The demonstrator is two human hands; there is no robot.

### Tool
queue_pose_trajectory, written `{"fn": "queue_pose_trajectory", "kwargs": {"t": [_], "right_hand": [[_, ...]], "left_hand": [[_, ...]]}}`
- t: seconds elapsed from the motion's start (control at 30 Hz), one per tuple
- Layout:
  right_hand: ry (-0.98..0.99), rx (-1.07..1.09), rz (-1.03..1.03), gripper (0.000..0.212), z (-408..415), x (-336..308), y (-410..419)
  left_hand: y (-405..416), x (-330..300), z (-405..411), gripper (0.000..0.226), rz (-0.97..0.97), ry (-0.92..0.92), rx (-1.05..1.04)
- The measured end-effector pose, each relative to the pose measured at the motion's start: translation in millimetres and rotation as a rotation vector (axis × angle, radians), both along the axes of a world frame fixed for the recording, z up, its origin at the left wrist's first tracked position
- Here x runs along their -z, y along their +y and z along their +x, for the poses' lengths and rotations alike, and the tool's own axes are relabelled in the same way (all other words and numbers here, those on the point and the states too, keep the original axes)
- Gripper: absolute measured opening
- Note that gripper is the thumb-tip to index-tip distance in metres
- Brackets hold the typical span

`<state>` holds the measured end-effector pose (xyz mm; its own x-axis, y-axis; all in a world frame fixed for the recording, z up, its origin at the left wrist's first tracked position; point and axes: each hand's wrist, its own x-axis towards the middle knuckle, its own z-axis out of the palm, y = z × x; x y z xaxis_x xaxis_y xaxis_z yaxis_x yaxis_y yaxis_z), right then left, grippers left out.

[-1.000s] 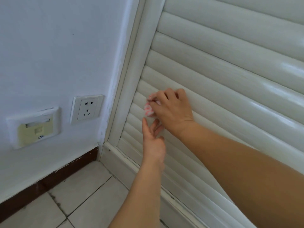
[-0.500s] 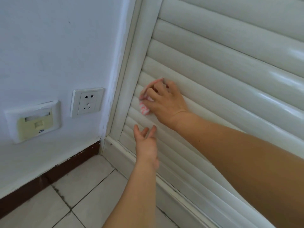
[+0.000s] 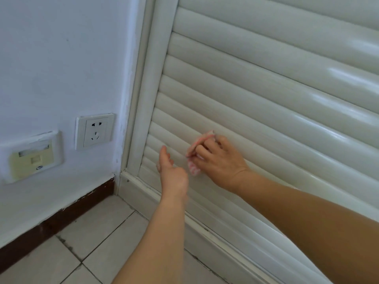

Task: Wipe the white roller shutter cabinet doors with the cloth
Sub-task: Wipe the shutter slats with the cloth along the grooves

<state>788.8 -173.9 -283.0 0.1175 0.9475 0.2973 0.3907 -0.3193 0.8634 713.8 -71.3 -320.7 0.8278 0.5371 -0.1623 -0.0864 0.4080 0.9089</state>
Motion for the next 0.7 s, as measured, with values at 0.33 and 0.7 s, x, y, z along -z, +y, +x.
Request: {"fn": "queue_pose_trajectory", "kwargs": {"t": [0.33, 0.7], "right_hand": [[0.097, 0.158, 0.049, 0.031, -51.9, 8.7, -105.1], [0.327, 0.467, 0.826, 0.079, -104.9, -19.6, -124.2]], "left_hand": [[-37.9, -28.4, -13.1, 0.085, 0.446, -0.149, 0.127], [-72.5, -29.1, -11.0, 0.084, 0.916, -0.269, 0.268]]}}
